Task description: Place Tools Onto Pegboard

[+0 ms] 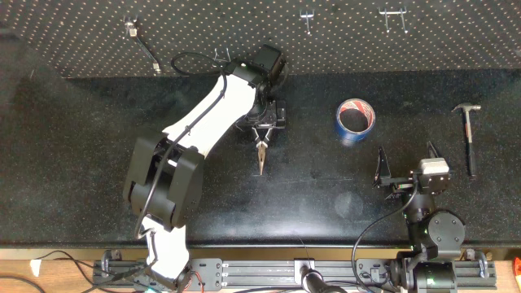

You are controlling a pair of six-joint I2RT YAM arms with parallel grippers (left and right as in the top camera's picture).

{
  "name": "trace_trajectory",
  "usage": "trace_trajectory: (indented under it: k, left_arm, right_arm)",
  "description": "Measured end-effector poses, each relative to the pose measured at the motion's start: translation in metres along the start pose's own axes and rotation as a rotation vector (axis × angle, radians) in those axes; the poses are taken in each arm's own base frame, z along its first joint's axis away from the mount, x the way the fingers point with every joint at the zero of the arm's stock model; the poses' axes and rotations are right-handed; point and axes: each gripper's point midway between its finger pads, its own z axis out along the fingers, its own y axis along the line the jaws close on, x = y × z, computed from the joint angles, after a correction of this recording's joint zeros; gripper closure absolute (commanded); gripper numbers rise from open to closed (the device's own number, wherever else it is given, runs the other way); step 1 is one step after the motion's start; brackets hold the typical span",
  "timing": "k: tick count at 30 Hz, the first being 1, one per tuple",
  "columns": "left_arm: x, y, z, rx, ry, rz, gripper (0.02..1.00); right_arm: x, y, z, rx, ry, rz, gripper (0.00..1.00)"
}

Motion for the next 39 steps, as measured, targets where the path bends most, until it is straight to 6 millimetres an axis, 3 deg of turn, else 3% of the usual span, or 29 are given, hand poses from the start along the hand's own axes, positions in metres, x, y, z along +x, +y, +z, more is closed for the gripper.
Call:
trace_trajectory:
  k: [6, 32, 39]
  left_arm:
    - [-0.002, -0.009, 0.0, 0.016, -0.02, 0.025, 0.018]
    - [0.001, -0.015, 0.017, 0.032, 0.018, 0.001, 0.018]
    - [0.001, -0.015, 0.017, 0.031, 0.018, -0.009, 0.187]
  right_arm:
    - [0.0, 0.0, 0.0, 0.0, 0.0, 0.0, 0.025]
    - [0.0, 0.0, 0.0, 0.0, 0.0, 0.0, 0.025]
    - [0.0, 0.0, 0.0, 0.0, 0.0, 0.0, 0.025]
